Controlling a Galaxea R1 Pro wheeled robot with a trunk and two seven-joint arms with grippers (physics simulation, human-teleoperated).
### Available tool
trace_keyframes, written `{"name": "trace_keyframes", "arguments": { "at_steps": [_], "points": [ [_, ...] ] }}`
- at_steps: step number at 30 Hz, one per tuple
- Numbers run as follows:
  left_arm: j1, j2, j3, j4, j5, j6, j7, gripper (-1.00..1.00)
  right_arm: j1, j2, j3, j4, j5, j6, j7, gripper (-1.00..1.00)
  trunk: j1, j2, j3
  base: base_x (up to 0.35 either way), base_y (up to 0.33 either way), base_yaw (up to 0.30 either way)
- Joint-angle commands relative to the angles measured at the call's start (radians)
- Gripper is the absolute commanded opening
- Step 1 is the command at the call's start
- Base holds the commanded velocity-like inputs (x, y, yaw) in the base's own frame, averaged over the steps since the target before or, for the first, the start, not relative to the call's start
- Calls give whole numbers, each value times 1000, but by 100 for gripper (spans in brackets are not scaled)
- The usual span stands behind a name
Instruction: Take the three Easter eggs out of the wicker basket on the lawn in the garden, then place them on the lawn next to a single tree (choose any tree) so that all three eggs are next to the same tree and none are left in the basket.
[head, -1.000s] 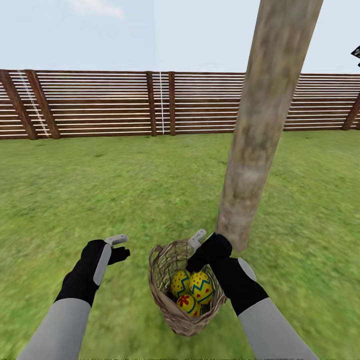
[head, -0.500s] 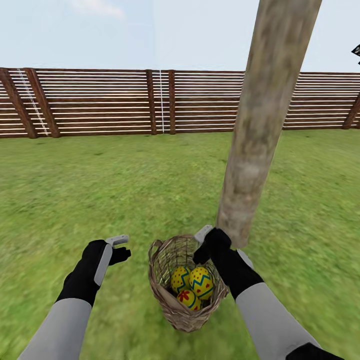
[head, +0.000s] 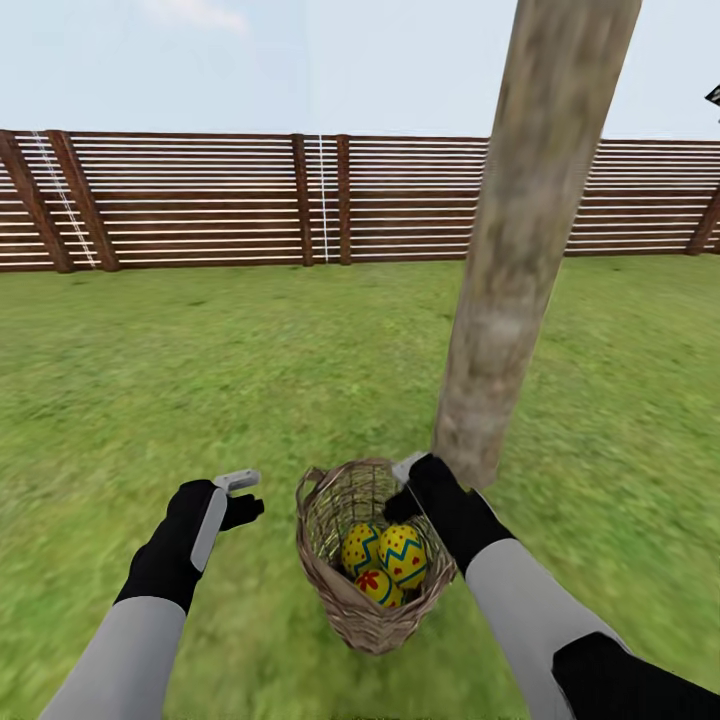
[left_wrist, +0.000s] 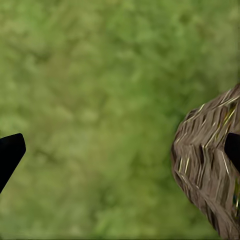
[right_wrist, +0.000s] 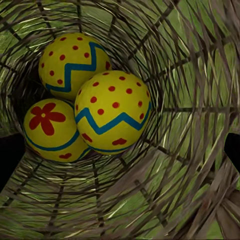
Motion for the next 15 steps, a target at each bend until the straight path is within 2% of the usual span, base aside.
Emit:
{"name": "trace_keyframes", "arguments": {
  "at_steps": [1,5,15],
  "points": [
    [-1,-1,2,-1,10,3,8,100,-13,0,1,26,9,-15,6,100,0,-1,-5,0,0,0],
    [-1,-1,2,-2,10,3,8,100,-34,0,1,75,8,-67,4,100,2,-2,-20,0,0,0],
    [-1,-1,2,-2,10,3,8,100,-36,0,1,68,7,-113,8,100,6,-4,-59,0,0,0]
  ]
}}
